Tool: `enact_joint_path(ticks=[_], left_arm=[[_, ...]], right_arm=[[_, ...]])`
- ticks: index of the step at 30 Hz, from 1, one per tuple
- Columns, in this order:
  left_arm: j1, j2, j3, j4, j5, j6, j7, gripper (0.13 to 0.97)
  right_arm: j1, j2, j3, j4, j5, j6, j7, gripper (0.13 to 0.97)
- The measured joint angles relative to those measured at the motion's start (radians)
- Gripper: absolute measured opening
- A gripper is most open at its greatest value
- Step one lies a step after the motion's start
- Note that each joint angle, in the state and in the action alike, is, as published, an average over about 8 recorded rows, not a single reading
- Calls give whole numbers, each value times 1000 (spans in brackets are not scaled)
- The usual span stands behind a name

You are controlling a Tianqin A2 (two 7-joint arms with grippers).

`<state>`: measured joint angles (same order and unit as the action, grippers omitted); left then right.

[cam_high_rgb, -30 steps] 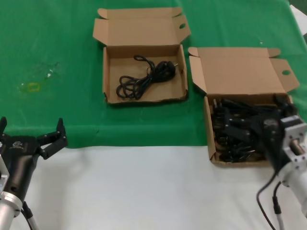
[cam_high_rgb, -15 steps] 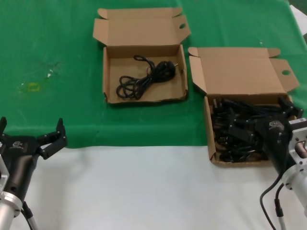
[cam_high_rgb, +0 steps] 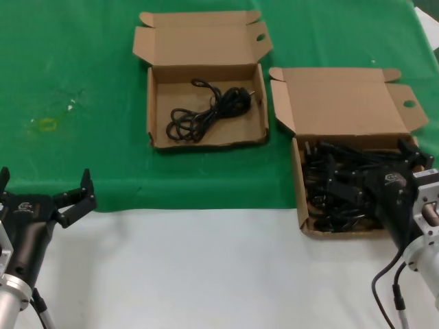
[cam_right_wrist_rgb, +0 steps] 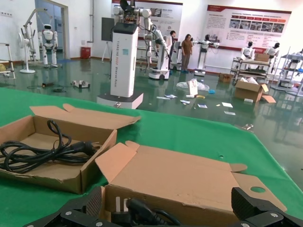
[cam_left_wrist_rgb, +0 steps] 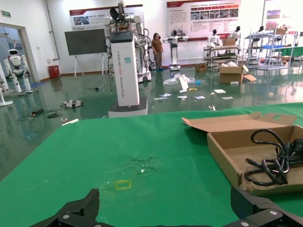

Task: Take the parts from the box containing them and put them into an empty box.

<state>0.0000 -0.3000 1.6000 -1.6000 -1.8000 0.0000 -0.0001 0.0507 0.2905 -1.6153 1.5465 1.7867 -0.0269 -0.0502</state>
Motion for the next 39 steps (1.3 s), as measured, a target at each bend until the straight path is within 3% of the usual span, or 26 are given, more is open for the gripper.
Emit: enact_joint_path(ticks=[39], left_arm=[[0, 0, 0, 0, 0, 0, 0, 966]], right_arm=[[0, 0, 0, 0, 0, 0, 0, 966]])
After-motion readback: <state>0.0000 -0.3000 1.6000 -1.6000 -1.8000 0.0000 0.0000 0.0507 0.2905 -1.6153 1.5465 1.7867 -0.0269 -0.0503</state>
